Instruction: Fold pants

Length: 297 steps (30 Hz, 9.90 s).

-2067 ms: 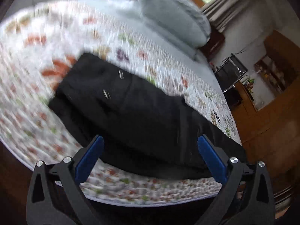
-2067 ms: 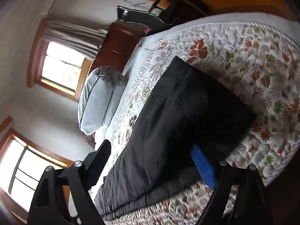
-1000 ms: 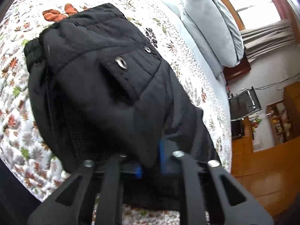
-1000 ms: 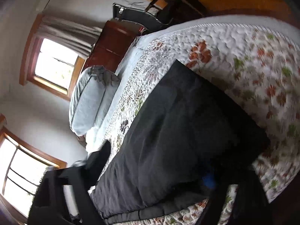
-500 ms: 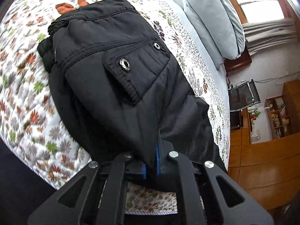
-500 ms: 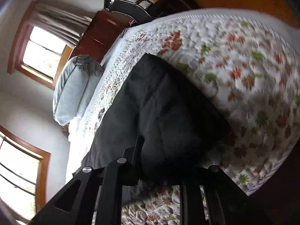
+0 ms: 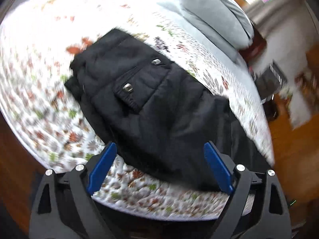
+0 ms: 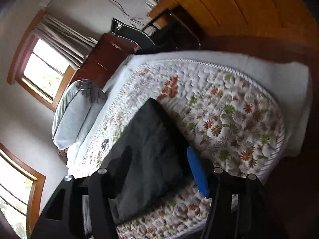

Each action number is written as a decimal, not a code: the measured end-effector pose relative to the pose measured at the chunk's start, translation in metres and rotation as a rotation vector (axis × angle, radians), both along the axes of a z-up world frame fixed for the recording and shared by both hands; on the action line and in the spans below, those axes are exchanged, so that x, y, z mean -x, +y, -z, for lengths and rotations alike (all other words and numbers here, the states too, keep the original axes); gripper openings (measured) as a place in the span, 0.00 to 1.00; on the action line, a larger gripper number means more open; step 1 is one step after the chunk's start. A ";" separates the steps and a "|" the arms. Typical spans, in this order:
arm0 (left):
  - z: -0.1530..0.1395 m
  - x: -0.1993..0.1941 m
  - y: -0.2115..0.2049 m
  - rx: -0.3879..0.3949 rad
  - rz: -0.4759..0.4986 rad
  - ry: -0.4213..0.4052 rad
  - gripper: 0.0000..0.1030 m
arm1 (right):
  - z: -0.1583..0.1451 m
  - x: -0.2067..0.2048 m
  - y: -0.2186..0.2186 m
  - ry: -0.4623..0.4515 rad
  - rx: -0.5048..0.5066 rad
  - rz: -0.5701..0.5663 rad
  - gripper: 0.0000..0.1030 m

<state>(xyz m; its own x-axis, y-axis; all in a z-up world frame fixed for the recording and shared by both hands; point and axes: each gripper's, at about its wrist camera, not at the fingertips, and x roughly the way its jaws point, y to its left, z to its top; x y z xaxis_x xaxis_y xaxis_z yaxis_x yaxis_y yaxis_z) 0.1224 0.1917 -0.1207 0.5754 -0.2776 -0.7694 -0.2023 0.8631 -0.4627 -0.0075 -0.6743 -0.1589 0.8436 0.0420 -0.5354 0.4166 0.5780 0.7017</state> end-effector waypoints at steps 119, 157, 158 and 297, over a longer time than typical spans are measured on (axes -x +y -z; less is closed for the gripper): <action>0.015 -0.024 0.057 0.093 0.067 -0.035 0.97 | -0.049 -0.141 0.524 0.145 0.978 -1.051 0.15; 0.021 -0.029 0.041 0.122 0.074 -0.031 0.97 | -0.014 -0.145 0.518 0.225 0.823 -1.086 0.56; 0.021 -0.030 0.041 0.120 0.075 -0.027 0.97 | -0.019 -0.146 0.516 0.213 0.811 -1.092 0.55; -0.069 -0.024 0.019 0.199 -0.213 -0.202 0.21 | -0.145 -0.399 0.812 0.237 0.436 -2.188 0.27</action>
